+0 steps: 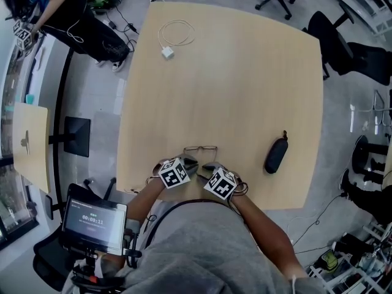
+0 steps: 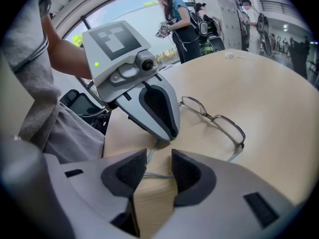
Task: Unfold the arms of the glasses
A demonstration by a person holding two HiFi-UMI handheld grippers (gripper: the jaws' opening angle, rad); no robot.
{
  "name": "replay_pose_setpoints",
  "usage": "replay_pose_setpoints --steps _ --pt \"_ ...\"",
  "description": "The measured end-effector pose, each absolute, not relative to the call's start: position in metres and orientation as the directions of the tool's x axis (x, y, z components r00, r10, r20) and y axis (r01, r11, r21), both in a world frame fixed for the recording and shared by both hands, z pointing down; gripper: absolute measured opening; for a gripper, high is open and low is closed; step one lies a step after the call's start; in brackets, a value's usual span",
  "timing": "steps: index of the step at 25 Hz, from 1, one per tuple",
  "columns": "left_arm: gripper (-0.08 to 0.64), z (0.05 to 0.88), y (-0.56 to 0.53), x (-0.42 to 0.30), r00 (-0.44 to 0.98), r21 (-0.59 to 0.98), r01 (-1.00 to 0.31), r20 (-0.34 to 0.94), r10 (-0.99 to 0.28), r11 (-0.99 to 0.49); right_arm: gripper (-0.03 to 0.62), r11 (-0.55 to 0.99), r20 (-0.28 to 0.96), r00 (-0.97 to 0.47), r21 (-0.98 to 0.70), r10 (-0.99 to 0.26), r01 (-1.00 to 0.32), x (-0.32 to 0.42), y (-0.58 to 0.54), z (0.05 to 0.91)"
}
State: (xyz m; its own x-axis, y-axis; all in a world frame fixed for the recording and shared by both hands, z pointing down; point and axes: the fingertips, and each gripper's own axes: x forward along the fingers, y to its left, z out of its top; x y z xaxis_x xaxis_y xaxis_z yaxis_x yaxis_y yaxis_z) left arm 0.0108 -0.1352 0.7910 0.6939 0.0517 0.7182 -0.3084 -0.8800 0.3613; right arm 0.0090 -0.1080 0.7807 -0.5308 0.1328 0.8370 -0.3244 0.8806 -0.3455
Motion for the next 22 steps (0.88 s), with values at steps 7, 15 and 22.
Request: replay_pose_setpoints --steps 7,15,22 --pt "0.008 0.792 -0.127 0.008 0.687 0.345 -0.247 0.721 0.088 -0.906 0.15 0.756 0.779 -0.61 -0.484 0.143 -0.441 0.024 -0.113 0.775" --pt "0.008 0.793 -0.13 0.009 0.681 0.304 -0.216 0.728 0.08 -0.928 0.15 0.674 0.767 -0.623 -0.543 0.154 -0.501 0.038 -0.108 0.782" --pt "0.008 0.792 -0.13 0.012 0.645 0.217 -0.147 0.761 0.073 -0.965 0.15 0.628 0.76 -0.64 -0.552 0.109 -0.548 0.057 -0.113 0.783"
